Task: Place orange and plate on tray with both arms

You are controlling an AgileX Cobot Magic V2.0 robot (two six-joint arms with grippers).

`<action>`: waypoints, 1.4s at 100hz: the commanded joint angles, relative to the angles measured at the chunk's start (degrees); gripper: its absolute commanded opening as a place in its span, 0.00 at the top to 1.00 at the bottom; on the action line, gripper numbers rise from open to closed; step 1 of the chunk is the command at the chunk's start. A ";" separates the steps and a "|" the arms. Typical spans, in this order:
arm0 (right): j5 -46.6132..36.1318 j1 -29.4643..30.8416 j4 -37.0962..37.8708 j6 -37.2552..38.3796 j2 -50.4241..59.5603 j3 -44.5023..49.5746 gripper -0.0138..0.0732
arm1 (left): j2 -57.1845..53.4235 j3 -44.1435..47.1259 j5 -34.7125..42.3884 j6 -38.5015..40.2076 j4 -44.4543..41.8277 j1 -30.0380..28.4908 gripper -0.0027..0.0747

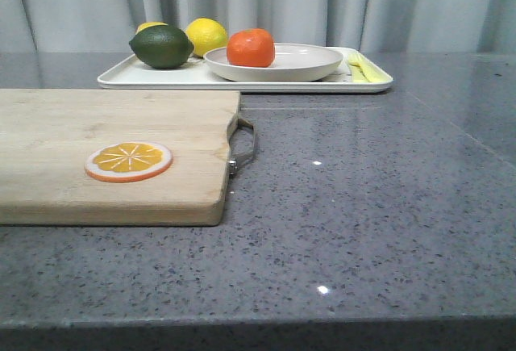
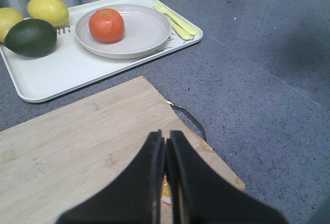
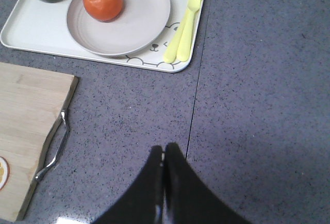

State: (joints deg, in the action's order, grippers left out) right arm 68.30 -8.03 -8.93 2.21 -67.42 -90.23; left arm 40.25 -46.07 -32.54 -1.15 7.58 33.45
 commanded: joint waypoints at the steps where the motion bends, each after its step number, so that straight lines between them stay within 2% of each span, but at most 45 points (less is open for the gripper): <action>1: -6.40 -0.01 0.30 -0.84 6.62 4.65 0.92 | -0.26 -1.58 4.16 0.43 0.85 -0.11 0.99; 40: -18.31 -0.01 0.43 -0.84 28.33 28.74 0.92 | -3.82 -1.41 3.97 0.43 1.73 -0.11 0.99; 59: -21.90 -0.01 0.43 -0.84 36.06 38.02 0.92 | -7.70 2.35 3.97 0.43 2.13 -0.11 0.99; 115: -26.68 -0.01 0.43 -0.84 53.74 56.22 0.92 | -25.79 15.64 3.97 0.43 2.67 -0.11 0.99; 140: -28.35 -0.01 0.43 -0.84 58.84 60.07 0.92 | -32.46 18.46 3.74 0.43 2.67 -0.11 0.99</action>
State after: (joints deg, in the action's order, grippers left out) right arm 45.26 -8.03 -8.71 1.94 -8.81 -29.68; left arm 8.49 -26.81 -32.86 -1.05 9.25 33.45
